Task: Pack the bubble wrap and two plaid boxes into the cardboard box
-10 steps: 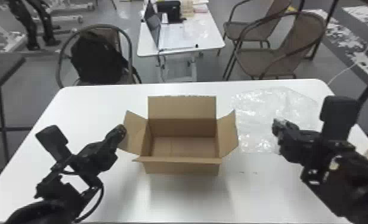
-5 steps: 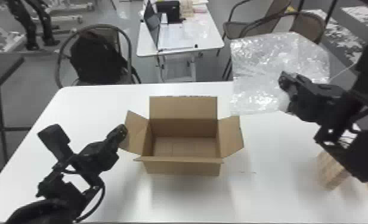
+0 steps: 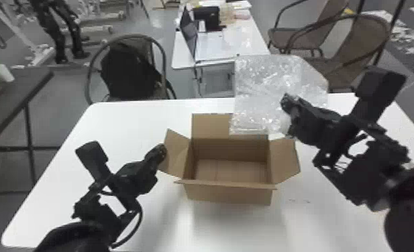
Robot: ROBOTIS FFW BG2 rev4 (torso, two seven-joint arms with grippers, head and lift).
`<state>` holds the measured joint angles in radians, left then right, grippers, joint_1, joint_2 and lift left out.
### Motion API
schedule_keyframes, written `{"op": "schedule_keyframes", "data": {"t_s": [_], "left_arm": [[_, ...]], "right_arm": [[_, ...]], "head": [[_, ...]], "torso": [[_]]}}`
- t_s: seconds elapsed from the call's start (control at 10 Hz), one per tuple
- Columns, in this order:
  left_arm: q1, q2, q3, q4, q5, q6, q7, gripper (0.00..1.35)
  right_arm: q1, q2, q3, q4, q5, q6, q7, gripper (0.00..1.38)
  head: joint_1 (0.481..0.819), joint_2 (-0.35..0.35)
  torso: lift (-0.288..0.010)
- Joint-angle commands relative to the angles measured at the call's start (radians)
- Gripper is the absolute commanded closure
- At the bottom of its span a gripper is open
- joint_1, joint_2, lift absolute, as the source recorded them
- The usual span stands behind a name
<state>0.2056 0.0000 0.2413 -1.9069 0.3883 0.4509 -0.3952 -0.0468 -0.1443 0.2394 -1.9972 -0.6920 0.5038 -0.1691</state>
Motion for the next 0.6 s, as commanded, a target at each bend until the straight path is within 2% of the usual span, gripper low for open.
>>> {"op": "schedule_keyframes", "data": {"t_s": [0.0, 0.1, 0.2, 0.4, 0.5], "left_arm": [[0.0, -0.003, -0.004, 0.0, -0.005, 0.008, 0.006, 1.21], [0.002, -0.003, -0.007, 0.0, -0.003, 0.008, 0.012, 1.21], [0.002, -0.003, -0.008, 0.0, -0.002, 0.008, 0.015, 1.21], [0.002, -0.003, -0.013, 0.0, -0.002, 0.006, 0.022, 1.21], [0.002, -0.003, -0.014, -0.001, 0.0, 0.006, 0.025, 1.21]], "right_arm": [[-0.008, 0.005, 0.058, 0.095, -0.112, -0.106, -0.003, 1.03], [-0.015, 0.012, 0.081, 0.141, -0.189, -0.111, -0.001, 1.03], [-0.041, 0.012, 0.09, 0.173, -0.256, -0.045, 0.014, 1.03], [-0.058, 0.017, 0.095, 0.207, -0.324, 0.032, 0.022, 1.03], [-0.056, 0.015, 0.093, 0.202, -0.357, 0.059, -0.023, 1.03]], "head": [[0.684, 0.177], [0.69, 0.192], [0.695, 0.211], [0.695, 0.243], [0.695, 0.26]], "torso": [[-0.109], [-0.109], [-0.109], [-0.109], [-0.109]]}}
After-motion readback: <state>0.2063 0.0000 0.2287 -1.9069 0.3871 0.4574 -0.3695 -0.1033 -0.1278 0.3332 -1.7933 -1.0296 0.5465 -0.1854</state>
